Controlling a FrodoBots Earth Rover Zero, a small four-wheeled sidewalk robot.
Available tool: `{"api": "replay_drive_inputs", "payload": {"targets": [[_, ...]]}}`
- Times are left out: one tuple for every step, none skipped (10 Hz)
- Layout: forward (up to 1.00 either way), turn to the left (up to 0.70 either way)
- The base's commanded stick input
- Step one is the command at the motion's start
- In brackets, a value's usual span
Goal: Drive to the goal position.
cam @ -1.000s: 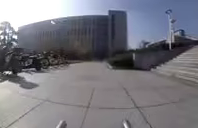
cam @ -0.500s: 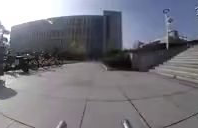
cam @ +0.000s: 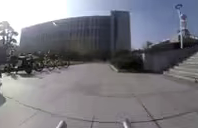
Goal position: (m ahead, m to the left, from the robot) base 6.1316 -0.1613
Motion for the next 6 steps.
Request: {"api": "replay_drive_inputs", "payload": {"targets": [[1.00, 0.07], [1.00, 0.07], [1.00, 0.06], [1.00, -0.17], [1.00, -0.40], [1.00, -0.40]]}}
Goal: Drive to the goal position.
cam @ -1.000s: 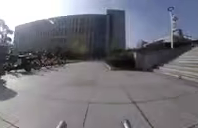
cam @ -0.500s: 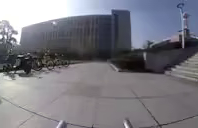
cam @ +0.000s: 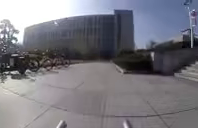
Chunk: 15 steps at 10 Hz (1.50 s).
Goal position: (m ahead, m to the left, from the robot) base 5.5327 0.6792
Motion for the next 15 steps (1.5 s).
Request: {"api": "replay_drive_inputs", "payload": {"targets": [[1.00, -0.40], [1.00, -0.40], [1.00, -0.40], [1.00, -0.05], [1.00, 0.05], [1.00, 0.01], [1.00, 0.00], [1.00, 0.00], [1.00, 0.00], [1.00, 0.00], [1.00, 0.00], [1.00, 0.02], [1.00, 0.14], [1.00, 0.00], [1.00, 0.00]]}}
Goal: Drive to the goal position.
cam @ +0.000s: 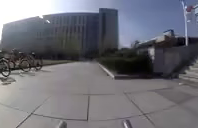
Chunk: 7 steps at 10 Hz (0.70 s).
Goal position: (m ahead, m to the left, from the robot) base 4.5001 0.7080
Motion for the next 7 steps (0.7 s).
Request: {"api": "replay_drive_inputs", "payload": {"targets": [[1.00, 0.00], [1.00, 0.02], [1.00, 0.05], [1.00, -0.40], [1.00, -0.40], [1.00, -0.26], [1.00, 0.06]]}}
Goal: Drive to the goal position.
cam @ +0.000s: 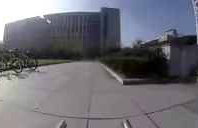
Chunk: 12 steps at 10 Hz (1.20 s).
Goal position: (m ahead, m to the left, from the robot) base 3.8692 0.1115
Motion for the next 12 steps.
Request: {"api": "replay_drive_inputs", "payload": {"targets": [[1.00, 0.02], [1.00, 0.00], [1.00, 0.00], [1.00, 0.00], [1.00, 0.00], [1.00, 0.00], [1.00, 0.00], [1.00, 0.00], [1.00, 0.00], [1.00, 0.00], [1.00, 0.08], [1.00, 0.13]]}}
